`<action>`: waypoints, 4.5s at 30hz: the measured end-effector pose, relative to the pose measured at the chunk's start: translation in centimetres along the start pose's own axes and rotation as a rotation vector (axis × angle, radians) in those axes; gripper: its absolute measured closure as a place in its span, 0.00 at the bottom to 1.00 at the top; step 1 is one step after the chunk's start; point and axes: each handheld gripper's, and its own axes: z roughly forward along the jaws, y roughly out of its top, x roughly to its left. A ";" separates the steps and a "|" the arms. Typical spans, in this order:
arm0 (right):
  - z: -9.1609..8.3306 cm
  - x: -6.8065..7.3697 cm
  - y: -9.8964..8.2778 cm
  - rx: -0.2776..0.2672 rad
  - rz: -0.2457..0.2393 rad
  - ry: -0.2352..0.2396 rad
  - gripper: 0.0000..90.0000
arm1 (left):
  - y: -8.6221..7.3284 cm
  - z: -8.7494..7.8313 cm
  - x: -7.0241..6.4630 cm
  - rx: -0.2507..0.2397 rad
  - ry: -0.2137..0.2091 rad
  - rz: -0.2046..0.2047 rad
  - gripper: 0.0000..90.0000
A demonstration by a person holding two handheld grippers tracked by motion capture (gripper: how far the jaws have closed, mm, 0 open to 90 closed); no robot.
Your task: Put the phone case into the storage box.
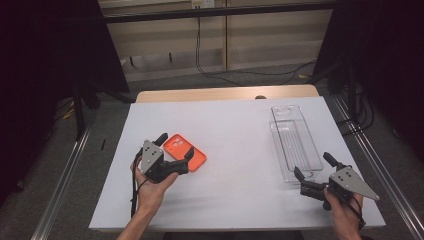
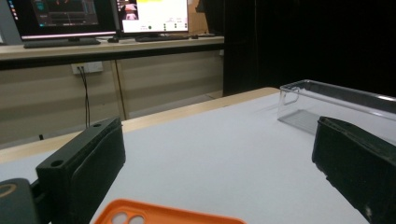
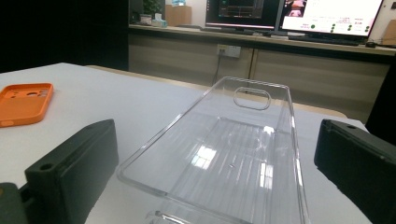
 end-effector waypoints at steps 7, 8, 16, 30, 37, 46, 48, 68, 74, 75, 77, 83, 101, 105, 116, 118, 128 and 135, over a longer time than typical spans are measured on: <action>-0.2 0.2 0.1 -0.003 -0.001 0.002 0.00 | 0.4 2.0 0.1 0.004 -0.005 0.007 0.05; -0.2 0.2 0.1 -0.003 -0.001 0.001 0.00 | 0.5 2.3 0.1 -0.006 0.003 0.024 0.05; -0.3 0.2 0.1 -0.003 -0.006 0.004 0.00 | 0.3 2.8 0.3 -0.010 0.019 0.041 0.17; -0.7 0.2 0.1 -0.003 -0.013 -0.007 0.00 | 0.5 2.9 0.0 -0.015 -0.053 0.011 0.54; -0.7 0.2 0.1 -0.002 -0.015 -0.007 0.00 | 0.5 3.2 0.1 -0.004 -0.079 -0.021 0.70; -0.8 0.1 0.1 -0.001 -0.013 -0.008 0.00 | 0.4 3.2 0.2 0.043 -0.114 -0.059 0.94; -0.8 0.1 0.1 0.000 -0.013 -0.009 0.00 | 0.4 3.3 0.4 0.058 -0.114 -0.085 1.00; -0.8 0.1 0.1 -0.001 -0.013 -0.006 0.00 | 1.9 7.8 1.1 0.383 -0.178 -0.001 1.00; -1.0 0.0 0.1 -0.009 -0.010 -0.006 0.00 | 0.9 8.5 1.3 0.516 -0.205 -0.055 1.00; -1.0 0.0 0.1 -0.009 -0.010 -0.005 0.00 | 0.7 8.7 1.4 0.528 -0.201 -0.058 1.00; -1.1 0.1 0.1 -0.006 -0.013 -0.005 0.00 | 0.5 8.9 1.5 0.561 -0.192 -0.058 1.00; -1.1 0.0 0.1 -0.004 -0.010 -0.003 0.00 | -0.1 9.6 2.0 0.656 -0.199 -0.050 1.00; -1.2 0.1 0.1 -0.003 -0.011 -0.003 0.00 | -2.0 11.3 0.7 0.772 -0.167 -0.047 1.00; -1.2 0.1 0.1 -0.002 -0.013 -0.003 0.00 | -2.3 11.4 0.6 0.769 -0.171 -0.061 1.00; -1.2 0.1 0.1 -0.003 -0.015 -0.004 0.00 | -2.2 11.0 0.7 0.791 -0.179 -0.062 1.00; -1.2 0.2 0.1 -0.004 -0.014 -0.004 0.00 | -2.2 10.9 0.6 0.794 -0.178 -0.065 1.00; -1.2 0.2 0.1 -0.008 -0.015 0.005 0.00 | -2.3 10.2 0.7 0.795 -0.185 -0.088 1.00; -1.1 0.2 0.1 -0.011 -0.019 0.007 0.00 | -2.2 9.7 0.5 0.810 -0.177 -0.075 1.00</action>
